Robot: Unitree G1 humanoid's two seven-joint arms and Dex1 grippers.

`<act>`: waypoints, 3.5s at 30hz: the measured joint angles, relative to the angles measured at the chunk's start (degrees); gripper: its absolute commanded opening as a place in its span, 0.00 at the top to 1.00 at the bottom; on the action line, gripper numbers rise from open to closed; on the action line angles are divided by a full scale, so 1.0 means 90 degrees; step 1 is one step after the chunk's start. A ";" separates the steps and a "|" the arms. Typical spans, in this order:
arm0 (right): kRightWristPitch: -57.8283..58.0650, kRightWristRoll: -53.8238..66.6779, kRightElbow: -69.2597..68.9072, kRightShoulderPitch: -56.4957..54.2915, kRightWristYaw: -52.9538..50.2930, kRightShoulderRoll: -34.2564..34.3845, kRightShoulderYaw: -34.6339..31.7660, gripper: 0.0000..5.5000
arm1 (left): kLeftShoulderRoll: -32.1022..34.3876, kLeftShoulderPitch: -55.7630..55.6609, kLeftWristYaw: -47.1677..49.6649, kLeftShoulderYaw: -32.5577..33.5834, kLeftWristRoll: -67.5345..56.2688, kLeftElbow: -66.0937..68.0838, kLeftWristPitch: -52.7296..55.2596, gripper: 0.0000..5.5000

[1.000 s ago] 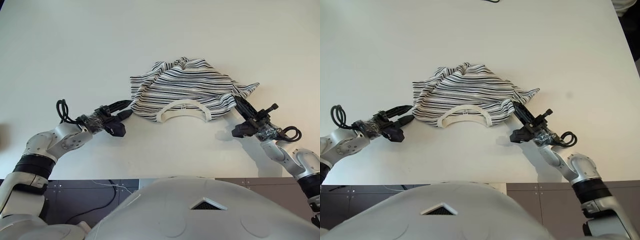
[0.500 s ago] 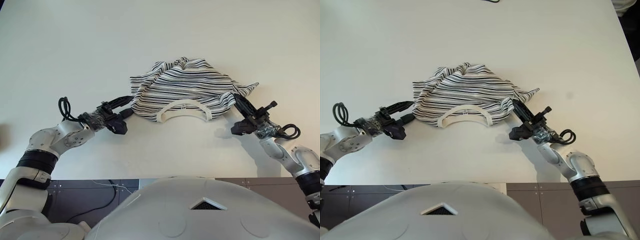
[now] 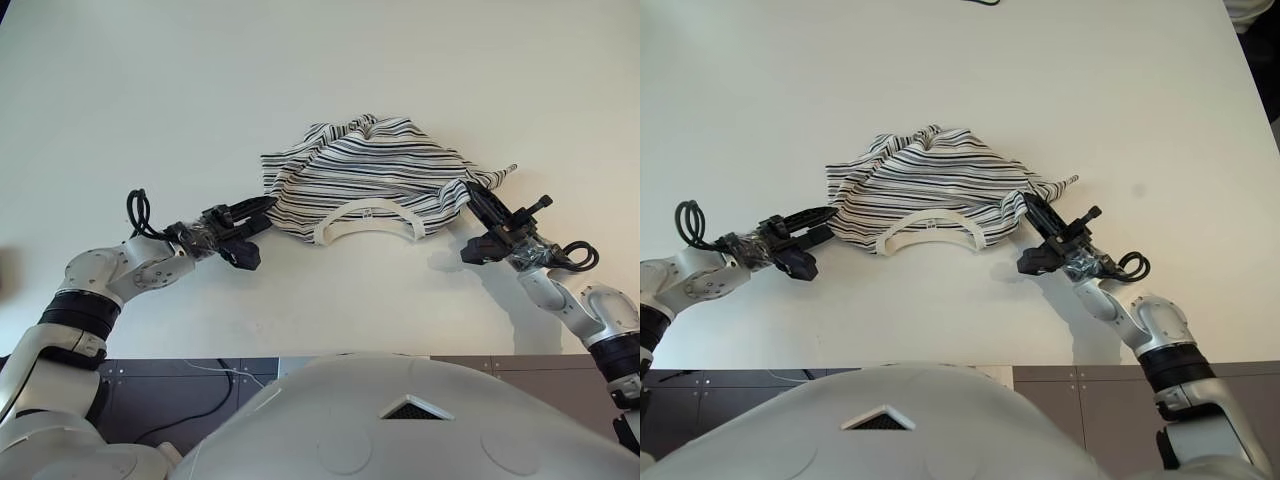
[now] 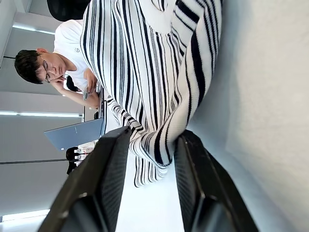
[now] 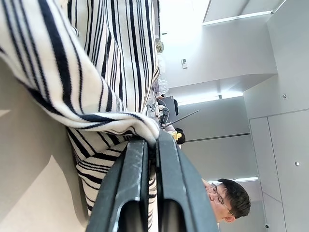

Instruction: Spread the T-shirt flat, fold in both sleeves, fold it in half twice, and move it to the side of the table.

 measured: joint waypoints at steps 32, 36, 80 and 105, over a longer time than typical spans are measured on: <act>0.2510 0.5063 0.1345 -0.4548 0.3345 0.2682 -0.1695 0.98 | -0.2578 -0.3034 -0.2081 0.2340 -0.4972 0.0478 0.4576 0.98; 0.2196 0.5150 0.3847 -0.6916 0.2476 0.3217 -0.2129 0.98 | -0.3262 -0.5312 -0.1497 0.2531 -0.4854 0.2513 0.4603 0.98; 0.6635 1.0134 -0.6233 0.3749 0.8062 -0.0966 -0.2679 0.90 | -0.0274 0.5268 -0.7657 0.3623 -0.8168 -0.6072 0.7418 0.90; 0.6395 0.9047 -0.4013 0.1365 0.6842 0.0095 -0.1857 0.49 | -0.0258 0.5293 -0.8296 0.4248 -0.8138 -0.4493 0.7204 0.62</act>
